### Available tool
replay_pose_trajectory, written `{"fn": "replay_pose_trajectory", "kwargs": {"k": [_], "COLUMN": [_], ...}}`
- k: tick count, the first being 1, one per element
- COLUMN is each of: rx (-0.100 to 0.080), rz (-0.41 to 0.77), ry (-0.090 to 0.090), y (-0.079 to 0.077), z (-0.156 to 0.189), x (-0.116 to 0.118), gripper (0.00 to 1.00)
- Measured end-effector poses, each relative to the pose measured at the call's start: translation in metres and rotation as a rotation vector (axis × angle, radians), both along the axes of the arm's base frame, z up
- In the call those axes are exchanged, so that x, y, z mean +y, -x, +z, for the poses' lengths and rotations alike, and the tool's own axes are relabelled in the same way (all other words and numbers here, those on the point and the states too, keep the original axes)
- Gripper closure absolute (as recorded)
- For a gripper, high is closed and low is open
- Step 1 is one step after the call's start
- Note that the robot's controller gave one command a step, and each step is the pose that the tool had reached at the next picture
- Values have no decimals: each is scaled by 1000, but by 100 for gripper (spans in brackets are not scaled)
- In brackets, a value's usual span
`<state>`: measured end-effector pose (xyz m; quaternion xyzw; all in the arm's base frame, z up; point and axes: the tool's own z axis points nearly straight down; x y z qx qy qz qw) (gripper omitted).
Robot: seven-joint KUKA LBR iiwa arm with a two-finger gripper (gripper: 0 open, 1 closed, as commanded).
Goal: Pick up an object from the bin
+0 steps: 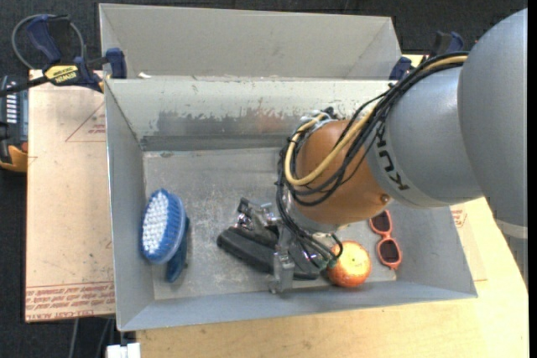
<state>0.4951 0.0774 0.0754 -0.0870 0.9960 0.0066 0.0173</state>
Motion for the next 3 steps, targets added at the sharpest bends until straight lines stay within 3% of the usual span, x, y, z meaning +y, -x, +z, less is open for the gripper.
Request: {"fn": "replay_pose_trajectory", "kwargs": {"k": [1,2,3], "rx": [11,-5,-7], "rz": [-101,-73,-274], "ry": [-1,-4,-21], "y": [-30,-15,-18], "z": [-3,-3,1], "x": [10,27,11], "gripper": [0,0,100]}}
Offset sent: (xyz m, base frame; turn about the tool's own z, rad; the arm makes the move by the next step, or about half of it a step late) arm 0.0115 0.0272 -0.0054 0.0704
